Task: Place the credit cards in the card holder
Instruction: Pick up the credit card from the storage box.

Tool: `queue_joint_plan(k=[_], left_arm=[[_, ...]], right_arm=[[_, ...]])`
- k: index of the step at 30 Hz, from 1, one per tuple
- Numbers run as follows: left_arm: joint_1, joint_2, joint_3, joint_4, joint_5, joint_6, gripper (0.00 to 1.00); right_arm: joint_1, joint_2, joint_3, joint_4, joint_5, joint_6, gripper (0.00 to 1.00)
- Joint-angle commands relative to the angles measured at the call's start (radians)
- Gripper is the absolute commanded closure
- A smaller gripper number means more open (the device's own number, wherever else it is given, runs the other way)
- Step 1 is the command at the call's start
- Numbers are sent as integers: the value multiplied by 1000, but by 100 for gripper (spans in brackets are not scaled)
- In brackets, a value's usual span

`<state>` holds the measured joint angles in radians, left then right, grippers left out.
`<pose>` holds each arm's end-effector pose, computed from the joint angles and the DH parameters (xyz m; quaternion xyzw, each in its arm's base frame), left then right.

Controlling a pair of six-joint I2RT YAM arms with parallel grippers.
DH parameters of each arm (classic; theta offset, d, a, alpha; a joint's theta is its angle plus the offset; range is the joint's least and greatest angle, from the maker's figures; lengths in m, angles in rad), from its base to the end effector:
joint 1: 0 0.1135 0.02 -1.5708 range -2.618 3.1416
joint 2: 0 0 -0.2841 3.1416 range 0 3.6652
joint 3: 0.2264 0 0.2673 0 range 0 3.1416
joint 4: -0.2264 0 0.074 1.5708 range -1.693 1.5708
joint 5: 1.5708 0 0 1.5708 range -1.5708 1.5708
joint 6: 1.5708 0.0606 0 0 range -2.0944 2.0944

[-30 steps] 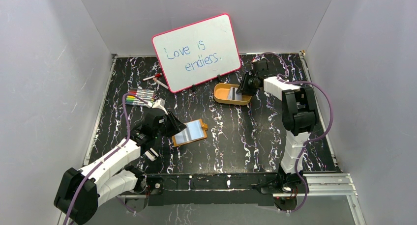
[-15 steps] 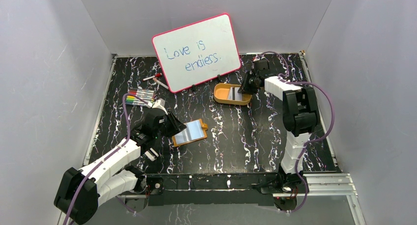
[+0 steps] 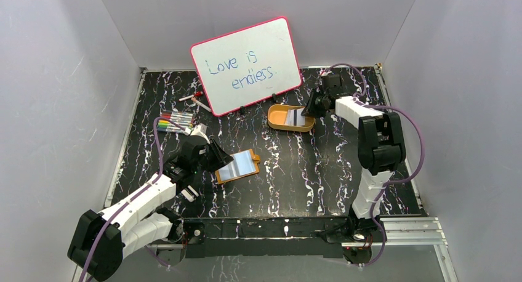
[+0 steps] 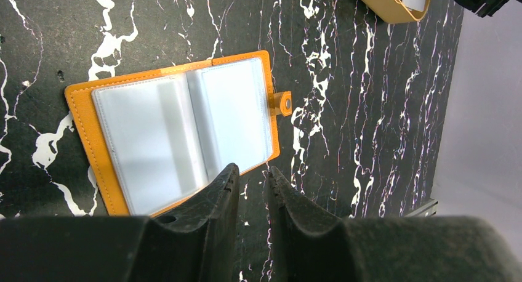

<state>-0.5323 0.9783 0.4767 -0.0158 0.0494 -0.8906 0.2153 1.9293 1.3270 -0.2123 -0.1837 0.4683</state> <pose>0.2014 -0.1221 0.2100 -0.1418 0.8526 -0.3443 0.3667 0.4470 0.1091 0.1842 0.0832 0.9223 0.2035 0.3178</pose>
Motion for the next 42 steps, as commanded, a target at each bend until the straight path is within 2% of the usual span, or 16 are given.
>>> queue_joint_plan(k=[1,12,22,24,28,38,42], left_arm=[[-1,-8,3,-6,5,9,78],[-1,-8,3,-4,8,6,78],[-2,-13,0,-6,6,7,78],[-3,-13,0,-6,7,8,78],[-1,-11,2,-5,6,8,78],[-1,-9,19,-17,-9,20,78],[-1,-10,24,-18,-13,20,78]], right_arm=[[-11,-61,-13,-10,-4,1,87],[-15,-93,-19,-10,-25,9,88],[-25,-93,-42,2,-39,24,83],[-27,-97,-46,4,-42,26,85],[-31,-109,-57,11,-53,36,100],[-42,-153,-64,19,-94,73,100],[-57,-178,-111,91,-161,121,100]])
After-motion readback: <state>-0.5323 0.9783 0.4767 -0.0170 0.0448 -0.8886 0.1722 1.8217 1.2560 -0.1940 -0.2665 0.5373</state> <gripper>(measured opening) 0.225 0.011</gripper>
